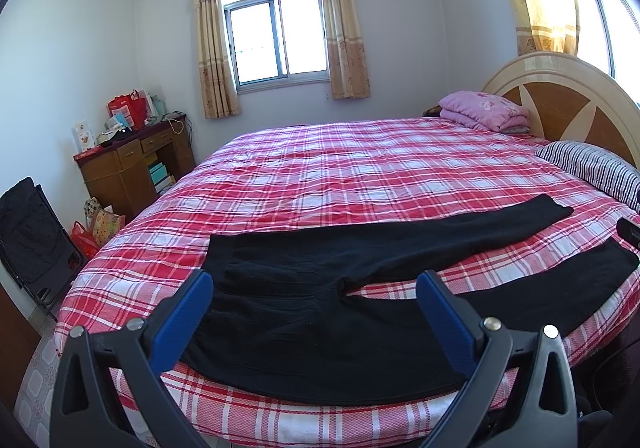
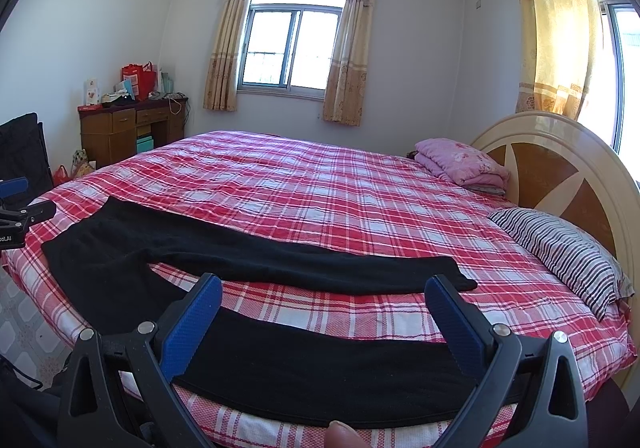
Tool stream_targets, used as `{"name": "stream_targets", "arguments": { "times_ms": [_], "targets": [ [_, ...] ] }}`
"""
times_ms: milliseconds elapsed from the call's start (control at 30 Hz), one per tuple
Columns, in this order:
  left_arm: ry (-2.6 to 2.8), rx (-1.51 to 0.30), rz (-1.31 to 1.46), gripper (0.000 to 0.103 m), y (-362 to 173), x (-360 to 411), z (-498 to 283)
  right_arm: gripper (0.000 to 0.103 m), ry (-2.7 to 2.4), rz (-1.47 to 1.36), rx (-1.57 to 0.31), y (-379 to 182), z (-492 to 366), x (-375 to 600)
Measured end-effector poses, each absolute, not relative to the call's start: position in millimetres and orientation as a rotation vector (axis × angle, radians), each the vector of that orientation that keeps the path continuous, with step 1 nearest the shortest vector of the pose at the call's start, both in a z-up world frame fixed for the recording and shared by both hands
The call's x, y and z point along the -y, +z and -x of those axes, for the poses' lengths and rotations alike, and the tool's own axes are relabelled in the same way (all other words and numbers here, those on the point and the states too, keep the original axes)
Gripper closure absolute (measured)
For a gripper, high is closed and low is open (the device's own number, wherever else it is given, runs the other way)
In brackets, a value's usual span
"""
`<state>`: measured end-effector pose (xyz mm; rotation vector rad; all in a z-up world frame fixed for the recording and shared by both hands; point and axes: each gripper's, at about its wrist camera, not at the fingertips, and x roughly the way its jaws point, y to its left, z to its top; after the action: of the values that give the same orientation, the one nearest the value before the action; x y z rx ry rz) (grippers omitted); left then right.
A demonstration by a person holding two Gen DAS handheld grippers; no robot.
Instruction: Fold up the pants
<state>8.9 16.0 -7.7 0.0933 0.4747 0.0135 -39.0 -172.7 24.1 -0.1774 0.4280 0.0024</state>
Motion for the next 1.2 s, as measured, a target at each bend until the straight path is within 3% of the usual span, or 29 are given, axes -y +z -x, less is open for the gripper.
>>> {"name": "stream_targets", "arguments": {
  "times_ms": [733,1200],
  "targets": [
    [0.018,-0.490,-0.108,0.000,-21,-22,-22,0.001,0.014,0.203,-0.459,9,29,172],
    [0.241,-0.658,-0.123,0.000,-70,-149,-183,0.001,-0.054,0.105,-0.677,-51,-63,248]
  ]
}}
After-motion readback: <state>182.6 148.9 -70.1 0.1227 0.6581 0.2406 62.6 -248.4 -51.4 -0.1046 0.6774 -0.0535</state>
